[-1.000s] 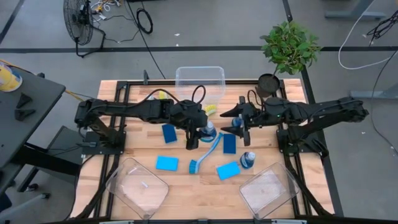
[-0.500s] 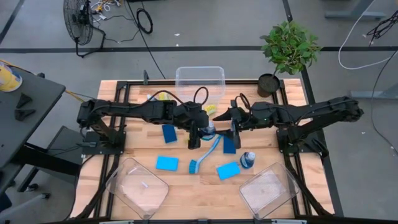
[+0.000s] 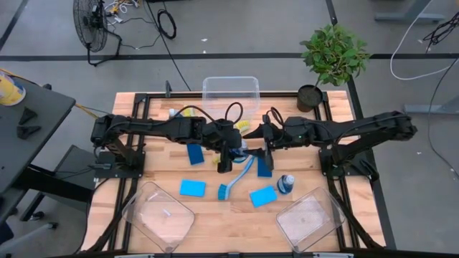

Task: Pick & Place Kitchen Sink Supplies
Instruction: Put the blue dishwashing liquid into the bottom right transparent bin

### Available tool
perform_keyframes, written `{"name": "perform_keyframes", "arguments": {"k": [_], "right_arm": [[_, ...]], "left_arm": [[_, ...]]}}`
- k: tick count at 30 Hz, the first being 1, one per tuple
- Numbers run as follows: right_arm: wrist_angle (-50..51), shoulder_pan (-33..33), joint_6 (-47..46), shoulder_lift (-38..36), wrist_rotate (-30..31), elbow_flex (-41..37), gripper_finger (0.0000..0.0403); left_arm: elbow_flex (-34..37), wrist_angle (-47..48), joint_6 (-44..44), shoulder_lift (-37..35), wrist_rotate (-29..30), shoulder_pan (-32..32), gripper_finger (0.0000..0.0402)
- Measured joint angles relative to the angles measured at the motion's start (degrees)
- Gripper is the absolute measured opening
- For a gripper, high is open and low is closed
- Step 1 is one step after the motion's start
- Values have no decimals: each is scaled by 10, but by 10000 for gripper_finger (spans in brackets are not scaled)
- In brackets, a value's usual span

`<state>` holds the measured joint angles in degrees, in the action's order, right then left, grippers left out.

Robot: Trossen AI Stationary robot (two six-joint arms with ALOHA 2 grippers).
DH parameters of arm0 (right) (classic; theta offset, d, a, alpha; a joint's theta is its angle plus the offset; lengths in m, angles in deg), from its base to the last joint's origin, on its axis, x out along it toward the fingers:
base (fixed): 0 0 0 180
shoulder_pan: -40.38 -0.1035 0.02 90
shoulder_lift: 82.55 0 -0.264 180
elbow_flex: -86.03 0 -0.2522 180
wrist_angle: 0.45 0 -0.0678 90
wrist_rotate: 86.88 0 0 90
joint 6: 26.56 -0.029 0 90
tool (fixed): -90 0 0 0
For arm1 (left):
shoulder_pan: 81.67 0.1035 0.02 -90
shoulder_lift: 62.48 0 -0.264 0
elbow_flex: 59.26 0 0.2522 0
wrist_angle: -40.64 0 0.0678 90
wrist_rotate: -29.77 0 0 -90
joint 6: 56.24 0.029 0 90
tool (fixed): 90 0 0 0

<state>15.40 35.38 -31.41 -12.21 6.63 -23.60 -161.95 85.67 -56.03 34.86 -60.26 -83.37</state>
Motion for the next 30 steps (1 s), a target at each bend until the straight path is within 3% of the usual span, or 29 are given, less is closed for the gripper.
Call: {"name": "perform_keyframes", "arguments": {"k": [19,24,30], "right_arm": [[-41,1,-6,25,-16,0,244],[-38,1,-6,25,-16,0,216],[-38,1,-4,25,-15,0,155]], "left_arm": [[0,3,0,0,9,0,149],[0,3,0,0,8,0,149],[0,3,-2,-1,7,0,149]]}}
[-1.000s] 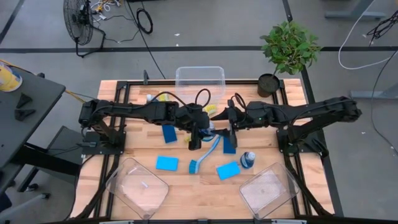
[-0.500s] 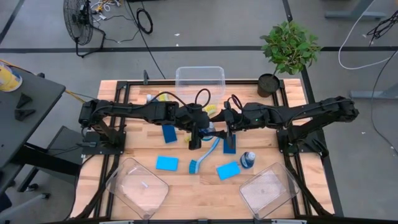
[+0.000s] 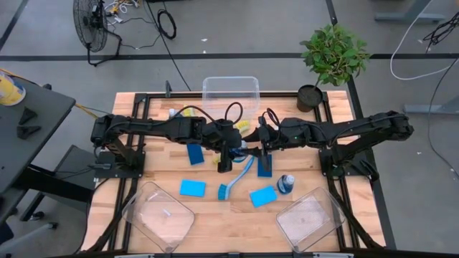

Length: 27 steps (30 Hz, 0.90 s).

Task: Pick & Place Kitchen Sink Supplies
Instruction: Put the blue dishwashing liquid into the bottom right transparent bin

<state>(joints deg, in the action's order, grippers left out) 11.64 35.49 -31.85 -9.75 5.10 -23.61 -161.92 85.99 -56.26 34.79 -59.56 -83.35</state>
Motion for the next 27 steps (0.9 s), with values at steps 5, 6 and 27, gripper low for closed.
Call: {"name": "perform_keyframes", "arguments": {"k": [5,6,27], "right_arm": [[1,0,4,0,1,0,125],[1,0,4,0,1,0,125],[70,-1,13,-84,-31,-1,123]], "left_arm": [[1,1,-3,0,0,0,149],[1,1,-3,0,-3,0,150],[0,3,-41,-54,-32,-1,313]]}}
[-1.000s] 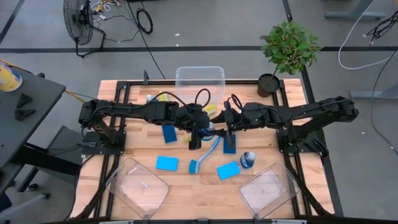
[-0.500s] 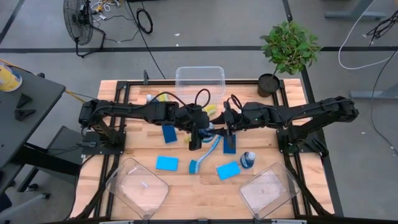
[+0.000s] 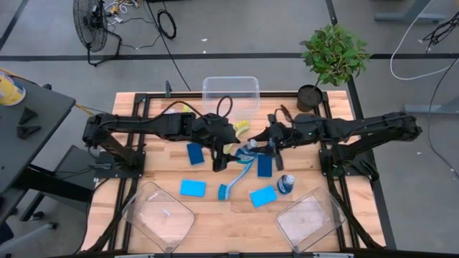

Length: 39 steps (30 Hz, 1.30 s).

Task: Pick & Place Kitchen Sink Supplies
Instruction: Put the blue dishwashing liquid into the bottom right transparent bin

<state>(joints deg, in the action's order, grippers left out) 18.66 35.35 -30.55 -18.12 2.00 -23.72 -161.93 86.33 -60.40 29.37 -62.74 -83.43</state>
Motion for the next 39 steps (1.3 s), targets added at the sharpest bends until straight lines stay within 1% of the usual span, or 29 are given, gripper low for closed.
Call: {"name": "perform_keyframes", "arguments": {"k": [3,7,13,16,21,24,28,36,39], "right_arm": [[41,-8,-7,-31,-1,0,123],[83,-26,-15,-72,-20,0,123],[125,-69,-41,-122,-24,0,123],[148,-92,-42,-141,-54,0,123],[195,-135,-39,-166,-125,0,123],[228,-162,-52,-172,-153,0,123],[257,-199,-56,-178,-175,0,123],[300,-273,-39,-177,-177,0,122],[300,-301,-43,-177,-156,0,122]], "left_arm": [[0,1,3,-17,1,0,307],[0,-6,3,-37,4,0,300],[0,-11,3,-63,36,0,298],[0,-12,3,-69,43,0,298],[0,-30,3,-69,44,0,298],[0,-37,3,-68,44,0,298],[0,-47,0,-68,51,0,298],[0,-48,-31,-67,59,0,298],[0,-48,-43,-67,59,0,298]]}}
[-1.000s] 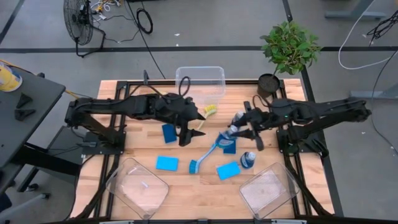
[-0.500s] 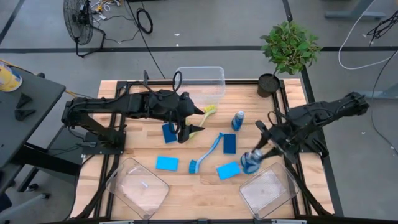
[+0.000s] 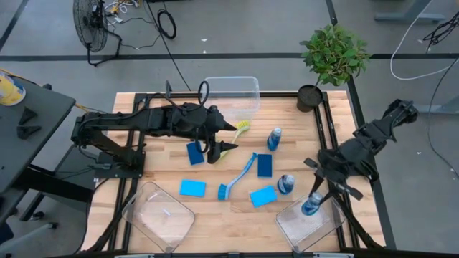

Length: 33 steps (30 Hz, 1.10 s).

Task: Pick & Place Kitchen Sink Supplies
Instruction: Put the blue dishwashing liquid into the bottom right transparent bin

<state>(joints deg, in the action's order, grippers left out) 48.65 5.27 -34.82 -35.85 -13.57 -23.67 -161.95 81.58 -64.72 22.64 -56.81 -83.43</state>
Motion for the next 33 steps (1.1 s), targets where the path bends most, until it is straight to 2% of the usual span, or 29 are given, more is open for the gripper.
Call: {"name": "perform_keyframes", "arguments": {"k": [9,22,25,33], "right_arm": [[0,-72,-17,28,107,0,122],[-64,-160,-36,121,164,0,122],[-56,-174,-62,131,188,0,122],[-2,-210,-108,132,198,0,122]], "left_arm": [[0,0,-3,0,0,0,298],[0,0,-4,0,0,-1,298],[0,0,-4,0,0,-1,298],[0,0,-3,0,0,-4,298]]}}
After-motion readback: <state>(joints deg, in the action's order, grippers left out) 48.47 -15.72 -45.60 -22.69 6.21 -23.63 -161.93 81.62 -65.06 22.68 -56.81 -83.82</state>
